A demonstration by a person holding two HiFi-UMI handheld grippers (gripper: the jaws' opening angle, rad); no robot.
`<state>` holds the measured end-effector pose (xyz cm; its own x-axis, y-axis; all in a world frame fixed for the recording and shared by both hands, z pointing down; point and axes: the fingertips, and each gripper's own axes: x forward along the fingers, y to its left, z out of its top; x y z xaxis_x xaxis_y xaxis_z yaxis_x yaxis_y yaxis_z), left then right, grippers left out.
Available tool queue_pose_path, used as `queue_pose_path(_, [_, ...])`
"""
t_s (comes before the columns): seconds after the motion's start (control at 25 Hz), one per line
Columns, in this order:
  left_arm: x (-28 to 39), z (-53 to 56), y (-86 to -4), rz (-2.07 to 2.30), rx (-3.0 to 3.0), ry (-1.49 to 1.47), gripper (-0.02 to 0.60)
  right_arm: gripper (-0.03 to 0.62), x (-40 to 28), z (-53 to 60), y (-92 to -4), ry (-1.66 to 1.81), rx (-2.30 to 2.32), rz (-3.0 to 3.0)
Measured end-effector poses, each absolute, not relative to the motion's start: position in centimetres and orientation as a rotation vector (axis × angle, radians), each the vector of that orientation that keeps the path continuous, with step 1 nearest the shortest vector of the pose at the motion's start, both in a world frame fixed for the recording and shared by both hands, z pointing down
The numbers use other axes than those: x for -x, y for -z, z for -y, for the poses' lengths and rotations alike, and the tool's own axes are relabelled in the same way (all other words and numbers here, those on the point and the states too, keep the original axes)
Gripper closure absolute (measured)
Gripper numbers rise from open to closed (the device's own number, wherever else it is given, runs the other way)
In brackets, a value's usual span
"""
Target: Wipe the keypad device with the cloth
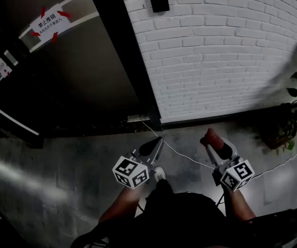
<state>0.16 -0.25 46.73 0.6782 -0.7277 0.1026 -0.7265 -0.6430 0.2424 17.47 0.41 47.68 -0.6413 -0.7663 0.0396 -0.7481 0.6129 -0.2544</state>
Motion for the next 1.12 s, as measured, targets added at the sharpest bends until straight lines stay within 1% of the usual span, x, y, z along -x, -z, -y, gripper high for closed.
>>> queue_pose_path(0.28, [4.4,8.6,-44.2,1.114,-2.695,0.019,0.565,0.45,-11.4,7.0,-43.9,0.247,1.306,-2.763])
queue_pose_path(0.64, [6.4,16.6,-42.3,0.893,-2.847,-0.031,0.565,0.45,-6.0,15.4,-41.0,0.117,1.438,-2.739])
queue_pose_path(0.88, [6.0,19.6,-40.4,0.799,-2.896,-0.018,0.565,0.45,-4.7,18.8,-37.6,-0.067,1.485,-2.815])
queue_pose_path(1.12, [4.2,21.8,-39.1,0.762,-2.888,0.013,0.565,0.45,-5.1,24.0,-29.1,-0.349,1.481,-2.799])
